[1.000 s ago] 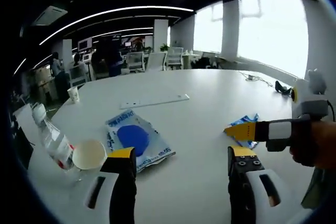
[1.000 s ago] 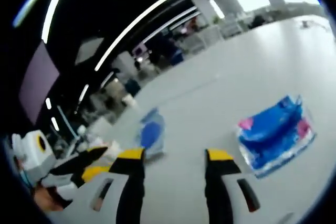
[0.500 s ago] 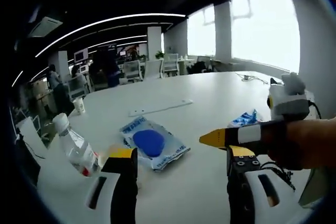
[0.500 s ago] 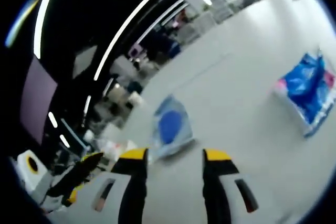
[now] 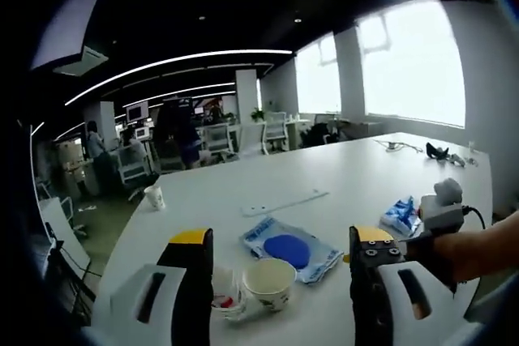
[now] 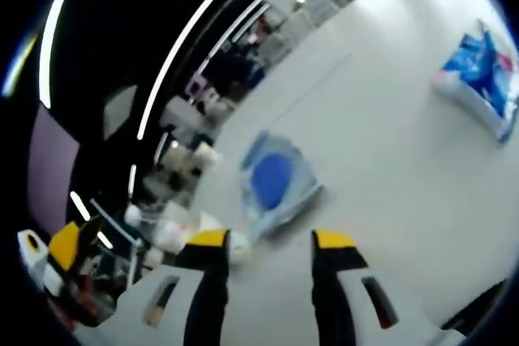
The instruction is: Arrange the tabletop items into an orderly group along one side of the table until the central work area is clear of visible clutter.
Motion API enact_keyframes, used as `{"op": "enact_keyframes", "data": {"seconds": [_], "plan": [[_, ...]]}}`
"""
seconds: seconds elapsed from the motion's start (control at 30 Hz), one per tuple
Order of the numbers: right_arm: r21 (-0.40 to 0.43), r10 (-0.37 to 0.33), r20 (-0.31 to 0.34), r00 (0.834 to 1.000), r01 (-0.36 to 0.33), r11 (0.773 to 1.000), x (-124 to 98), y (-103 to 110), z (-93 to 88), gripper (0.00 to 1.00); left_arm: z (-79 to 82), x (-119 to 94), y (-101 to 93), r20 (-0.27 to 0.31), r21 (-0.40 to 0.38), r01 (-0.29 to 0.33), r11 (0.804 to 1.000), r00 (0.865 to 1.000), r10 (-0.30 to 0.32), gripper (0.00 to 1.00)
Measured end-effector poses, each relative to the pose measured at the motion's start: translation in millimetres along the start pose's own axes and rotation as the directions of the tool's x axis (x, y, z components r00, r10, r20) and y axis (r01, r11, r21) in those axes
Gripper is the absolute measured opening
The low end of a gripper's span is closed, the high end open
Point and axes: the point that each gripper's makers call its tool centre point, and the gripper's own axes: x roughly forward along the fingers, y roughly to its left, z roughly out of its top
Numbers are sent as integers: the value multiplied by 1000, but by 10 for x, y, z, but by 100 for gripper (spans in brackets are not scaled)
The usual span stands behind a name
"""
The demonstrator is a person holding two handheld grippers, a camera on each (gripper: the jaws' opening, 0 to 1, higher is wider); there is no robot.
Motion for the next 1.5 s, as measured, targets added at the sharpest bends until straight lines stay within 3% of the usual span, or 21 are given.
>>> {"op": "enact_keyframes", "data": {"seconds": [0.1, 0.4, 0.73, 0.93, 1.23, 1.5], "plan": [[67, -8, 17, 1000, 7, 998, 91, 24, -15, 36, 35, 15, 72, 7, 1, 6, 1000, 1000, -6, 66], [109, -44, 38, 998, 40, 993, 227, 23, -49, 36, 164, 13, 258, 31, 2, 43, 999, 999, -43, 66], [145, -80, 45, 996, 73, 987, 383, -87, -40, 36, 314, 113, 661, 60, -44, 63, 997, 996, -60, 66], [155, -103, 51, 993, 94, 983, 469, -110, -38, 36, 266, 194, 817, 49, -63, 57, 996, 997, -54, 64], [146, -140, 52, 989, 131, 981, 541, -70, -65, 31, 195, 244, 836, 30, -81, 70, 994, 997, -68, 62], [133, -168, 57, 984, 160, 978, 539, -96, -40, 27, 197, 372, 1073, 47, -129, 67, 989, 997, -61, 61]]}}
